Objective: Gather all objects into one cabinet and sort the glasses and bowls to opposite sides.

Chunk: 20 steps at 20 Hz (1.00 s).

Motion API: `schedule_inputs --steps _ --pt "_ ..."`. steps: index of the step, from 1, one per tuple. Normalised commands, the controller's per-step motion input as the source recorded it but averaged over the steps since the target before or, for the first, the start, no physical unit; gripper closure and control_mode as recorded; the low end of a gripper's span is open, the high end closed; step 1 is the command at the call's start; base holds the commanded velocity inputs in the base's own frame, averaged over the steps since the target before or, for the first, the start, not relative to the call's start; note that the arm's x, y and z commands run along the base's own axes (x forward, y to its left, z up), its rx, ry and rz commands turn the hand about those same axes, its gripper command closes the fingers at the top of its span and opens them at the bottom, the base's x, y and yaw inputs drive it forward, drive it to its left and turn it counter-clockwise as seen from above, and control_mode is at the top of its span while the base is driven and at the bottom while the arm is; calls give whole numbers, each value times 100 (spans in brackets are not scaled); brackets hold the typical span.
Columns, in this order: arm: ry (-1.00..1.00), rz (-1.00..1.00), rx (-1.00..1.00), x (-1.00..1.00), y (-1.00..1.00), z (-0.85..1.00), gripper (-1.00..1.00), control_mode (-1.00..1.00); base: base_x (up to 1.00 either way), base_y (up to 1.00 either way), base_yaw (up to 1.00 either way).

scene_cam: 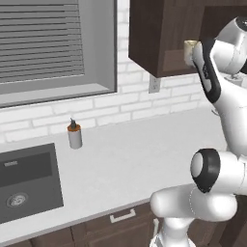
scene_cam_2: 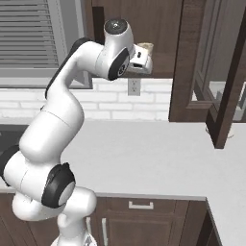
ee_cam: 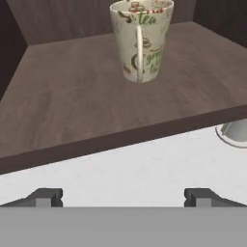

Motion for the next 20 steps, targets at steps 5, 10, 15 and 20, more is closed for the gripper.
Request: schedule_inputs --steps 5,10,15,20 --pt "1 0 1 49 -23 3 -100 -100 0 0 0" --pt "4 1 0 22 -9 0 -100 -100 0 0 0" --pt "0 0 0 34 0 0 -100 -100 0 0 0" --pt "0 0 0 36 0 0 -100 -100 0 0 0"
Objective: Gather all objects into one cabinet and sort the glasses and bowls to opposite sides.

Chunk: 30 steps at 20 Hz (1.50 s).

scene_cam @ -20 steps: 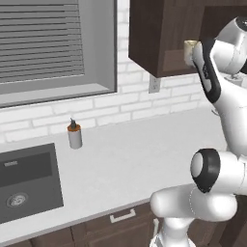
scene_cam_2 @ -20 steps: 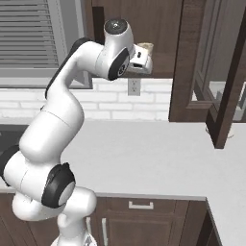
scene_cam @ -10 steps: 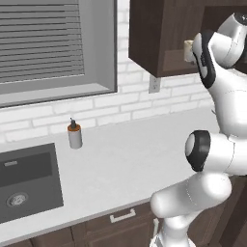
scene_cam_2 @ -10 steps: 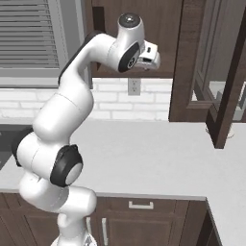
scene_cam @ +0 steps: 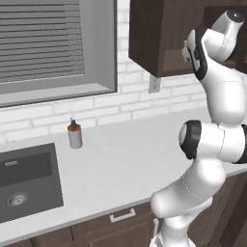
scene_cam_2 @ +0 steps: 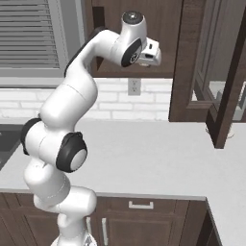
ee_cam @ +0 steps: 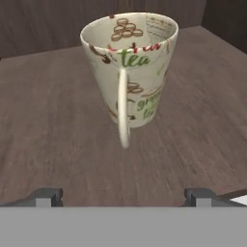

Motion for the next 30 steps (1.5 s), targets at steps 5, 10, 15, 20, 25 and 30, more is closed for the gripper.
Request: schedule_inputs --steps 5,10,15,20,25,30 --pt "1 0 0 30 0 0 -100 -100 0 0 0" --pt "0 0 1 32 0 0 -100 -100 0 0 0" --pt "0 0 3 25 -10 0 -100 -100 0 0 0" --pt "0 0 4 23 -7 0 -100 -100 0 0 0" --pt "0 0 1 5 0 0 100 -100 0 0 0" --pt "-1 0 0 -3 0 -2 100 -100 0 0 0"
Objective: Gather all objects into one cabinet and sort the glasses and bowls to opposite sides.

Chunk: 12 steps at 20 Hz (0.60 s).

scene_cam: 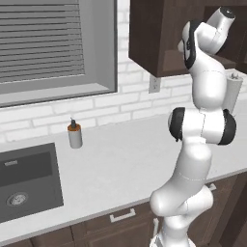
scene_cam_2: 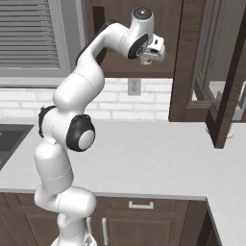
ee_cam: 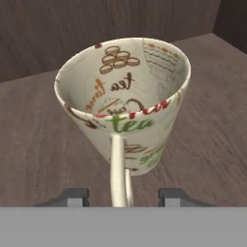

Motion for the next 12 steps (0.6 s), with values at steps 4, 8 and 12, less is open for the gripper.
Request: schedule_inputs --steps 4,8,12 --pt "-4 0 0 -2 0 -1 100 -100 0 0 0" --pt "-5 0 0 0 0 0 100 -100 0 0 0" --pt "-2 0 0 0 0 -3 100 -100 0 0 0"
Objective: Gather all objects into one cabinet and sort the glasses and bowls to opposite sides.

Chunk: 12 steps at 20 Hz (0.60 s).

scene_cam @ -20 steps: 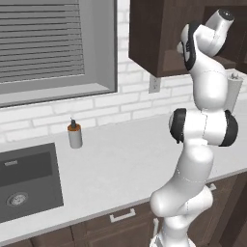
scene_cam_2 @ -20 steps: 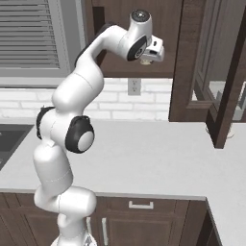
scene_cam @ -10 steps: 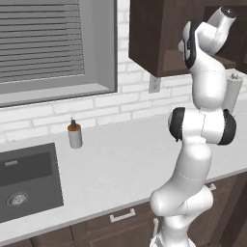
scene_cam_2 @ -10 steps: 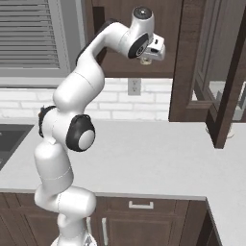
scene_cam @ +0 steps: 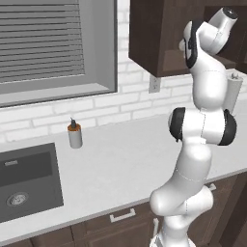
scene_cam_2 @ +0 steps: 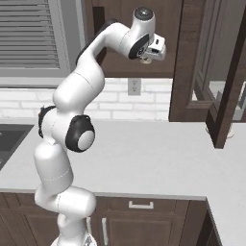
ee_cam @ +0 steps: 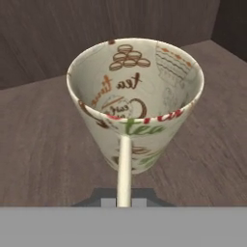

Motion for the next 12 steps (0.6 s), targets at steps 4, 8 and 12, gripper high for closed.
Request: schedule_inputs --steps 4,8,12 --pt "-3 0 -1 -16 1 0 100 -100 0 0 0" --pt "-13 4 -2 -91 10 0 100 -100 0 0 0" --pt "-18 8 -4 -100 27 0 100 -100 0 0 0"
